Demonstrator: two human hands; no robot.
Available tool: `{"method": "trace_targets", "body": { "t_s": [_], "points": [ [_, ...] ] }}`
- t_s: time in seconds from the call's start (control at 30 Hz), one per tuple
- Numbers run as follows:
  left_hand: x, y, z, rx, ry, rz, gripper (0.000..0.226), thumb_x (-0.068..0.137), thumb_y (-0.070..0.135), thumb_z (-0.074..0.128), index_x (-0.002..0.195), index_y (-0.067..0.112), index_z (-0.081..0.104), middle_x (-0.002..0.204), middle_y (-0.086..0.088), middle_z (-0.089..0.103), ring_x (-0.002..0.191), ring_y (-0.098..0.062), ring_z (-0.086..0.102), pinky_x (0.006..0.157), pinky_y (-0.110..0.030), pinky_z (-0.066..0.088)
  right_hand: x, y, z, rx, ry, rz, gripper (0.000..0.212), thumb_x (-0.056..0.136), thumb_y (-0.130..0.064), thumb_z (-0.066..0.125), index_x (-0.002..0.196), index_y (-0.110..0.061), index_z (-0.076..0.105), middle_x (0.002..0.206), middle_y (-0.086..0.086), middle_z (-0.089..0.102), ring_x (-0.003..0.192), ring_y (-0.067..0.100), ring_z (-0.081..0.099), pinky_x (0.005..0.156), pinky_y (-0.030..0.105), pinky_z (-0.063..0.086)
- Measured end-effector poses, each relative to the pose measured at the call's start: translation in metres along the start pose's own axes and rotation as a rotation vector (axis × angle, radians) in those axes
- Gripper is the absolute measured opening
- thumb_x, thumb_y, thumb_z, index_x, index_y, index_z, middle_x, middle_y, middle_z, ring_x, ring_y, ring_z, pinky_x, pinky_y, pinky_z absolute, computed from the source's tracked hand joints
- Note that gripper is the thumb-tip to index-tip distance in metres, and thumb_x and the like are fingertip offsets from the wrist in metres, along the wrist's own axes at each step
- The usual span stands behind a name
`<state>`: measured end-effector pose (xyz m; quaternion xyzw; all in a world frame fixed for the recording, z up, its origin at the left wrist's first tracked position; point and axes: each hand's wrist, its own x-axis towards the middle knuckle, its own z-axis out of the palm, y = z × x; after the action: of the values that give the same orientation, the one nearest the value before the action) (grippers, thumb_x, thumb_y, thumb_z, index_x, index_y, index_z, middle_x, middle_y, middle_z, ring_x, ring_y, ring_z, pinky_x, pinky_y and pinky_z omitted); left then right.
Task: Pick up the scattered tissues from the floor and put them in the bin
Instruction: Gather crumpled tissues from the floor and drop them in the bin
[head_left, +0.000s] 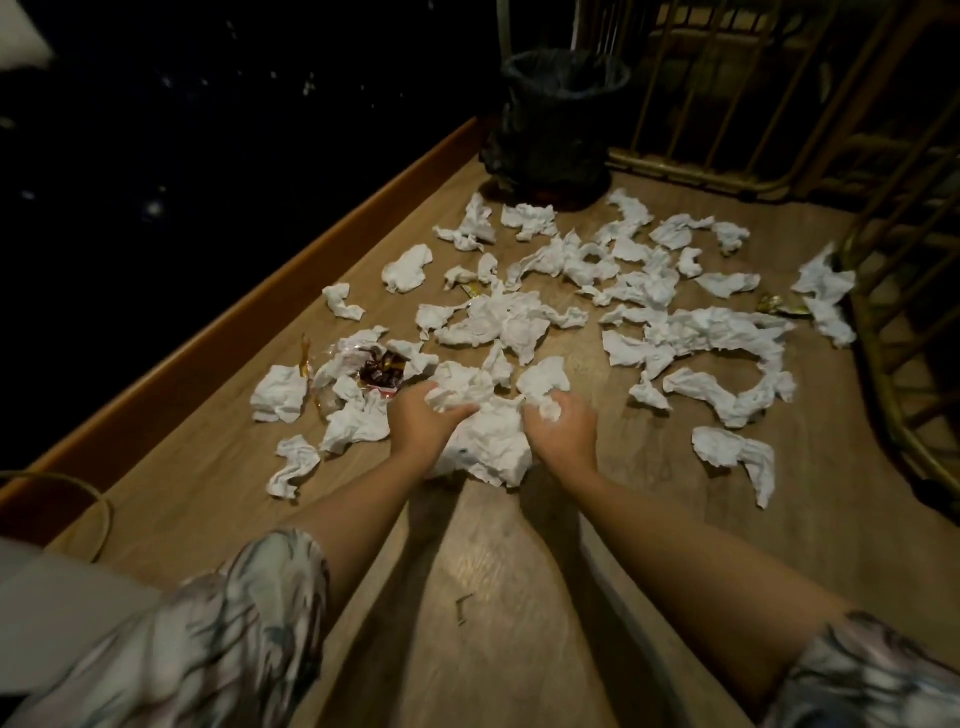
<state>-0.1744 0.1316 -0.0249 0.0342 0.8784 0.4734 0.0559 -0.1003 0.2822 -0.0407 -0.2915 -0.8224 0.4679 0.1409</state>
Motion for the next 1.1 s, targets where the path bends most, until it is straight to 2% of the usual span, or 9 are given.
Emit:
{"method": "trace_targets", "body": {
  "t_s": [0.17, 0.23, 0.4, 0.47, 0.67, 0.77, 0.9, 1.03, 1.1],
  "points": [
    [0.044, 0.046, 0.023, -0.114, 0.008, 0.083, 0.032, 0.069, 0.045, 0.082, 0.074, 0.019, 0.065, 0.073, 0.004, 0.069, 0.069, -0.013, 0.066, 0.061, -0.033, 0.058, 0.05, -0.032, -0.025, 0.081, 0.082, -0.009, 0.025, 0.084, -0.033, 0.072, 0.075, -0.01, 0.065, 0.072, 0.002, 0.066, 0.067, 0.018, 0.065, 0.057, 0.031, 0.054],
    [0.064, 0.064, 0.035, -0.174, -0.038, 0.053, 0.023, 0.075, 0.022, 0.081, 0.088, 0.013, 0.064, 0.083, -0.002, 0.069, 0.071, -0.015, 0.066, 0.058, -0.026, 0.058, 0.077, -0.04, -0.03, 0.06, 0.085, -0.019, 0.006, 0.087, -0.016, 0.067, 0.091, -0.014, 0.063, 0.085, -0.002, 0.064, 0.075, 0.021, 0.068, 0.059, 0.035, 0.06],
    [0.095, 0.141, 0.036, -0.373, -0.266, -0.066, 0.025, 0.085, 0.006, 0.07, 0.108, 0.014, 0.066, 0.09, -0.018, 0.071, 0.063, -0.017, 0.063, 0.047, -0.021, 0.047, 0.13, -0.091, -0.063, 0.122, 0.094, -0.029, 0.03, 0.089, -0.009, 0.066, 0.112, -0.028, 0.064, 0.113, -0.005, 0.062, 0.089, 0.019, 0.068, 0.057, 0.025, 0.058],
    [0.109, 0.178, 0.024, -0.356, -0.279, -0.036, 0.017, 0.084, 0.014, 0.074, 0.1, 0.013, 0.071, 0.077, -0.013, 0.069, 0.056, -0.015, 0.056, 0.041, -0.018, 0.043, 0.144, -0.121, -0.084, 0.049, 0.095, -0.079, 0.005, 0.088, -0.021, 0.069, 0.092, -0.019, 0.072, 0.093, -0.002, 0.07, 0.08, 0.016, 0.066, 0.062, 0.029, 0.056],
    [0.141, 0.286, -0.012, -0.461, -0.164, -0.035, 0.045, 0.077, 0.042, 0.079, 0.107, 0.01, 0.068, 0.074, -0.002, 0.065, 0.063, -0.017, 0.057, 0.05, -0.026, 0.044, 0.174, -0.227, -0.151, 0.062, 0.127, 0.075, 0.045, 0.087, -0.053, 0.062, 0.058, -0.02, 0.048, 0.061, -0.001, 0.053, 0.062, 0.018, 0.052, 0.055, 0.029, 0.039],
    [0.164, 0.325, -0.014, -0.594, -0.193, -0.146, 0.073, 0.073, 0.032, 0.083, 0.136, 0.014, 0.052, 0.075, 0.003, 0.059, 0.067, -0.014, 0.056, 0.061, -0.031, 0.049, 0.198, -0.257, -0.175, 0.215, 0.137, 0.227, 0.033, 0.092, -0.041, 0.054, 0.076, -0.013, 0.061, 0.076, 0.007, 0.06, 0.065, 0.023, 0.054, 0.058, 0.033, 0.043],
    [0.202, 0.349, -0.003, -0.609, -0.312, -0.263, 0.037, 0.08, 0.017, 0.063, 0.115, 0.007, 0.056, 0.096, -0.008, 0.057, 0.074, -0.022, 0.051, 0.064, -0.032, 0.042, 0.235, -0.269, -0.194, 0.445, 0.047, 0.377, 0.035, 0.098, -0.033, 0.043, 0.123, -0.011, 0.053, 0.113, 0.01, 0.056, 0.095, 0.026, 0.057, 0.074, 0.034, 0.047],
    [0.265, 0.362, 0.032, -0.602, -0.342, -0.297, 0.057, 0.078, -0.008, 0.035, 0.131, 0.009, 0.048, 0.117, -0.009, 0.054, 0.068, -0.024, 0.051, 0.08, -0.037, 0.052, 0.303, -0.26, -0.205, 0.706, -0.058, 0.497, 0.02, 0.095, -0.027, 0.038, 0.088, -0.013, 0.051, 0.081, 0.005, 0.047, 0.067, 0.017, 0.046, 0.051, 0.026, 0.034],
    [0.305, 0.37, 0.056, -0.557, -0.28, -0.281, 0.065, 0.086, -0.014, 0.027, 0.146, 0.007, 0.035, 0.138, -0.017, 0.05, 0.044, -0.022, 0.059, 0.046, -0.027, 0.051, 0.351, -0.252, -0.204, 0.811, -0.082, 0.542, 0.016, 0.088, -0.024, 0.039, 0.076, -0.015, 0.043, 0.072, 0.003, 0.043, 0.057, 0.016, 0.041, 0.043, 0.024, 0.03]
  ]
}}
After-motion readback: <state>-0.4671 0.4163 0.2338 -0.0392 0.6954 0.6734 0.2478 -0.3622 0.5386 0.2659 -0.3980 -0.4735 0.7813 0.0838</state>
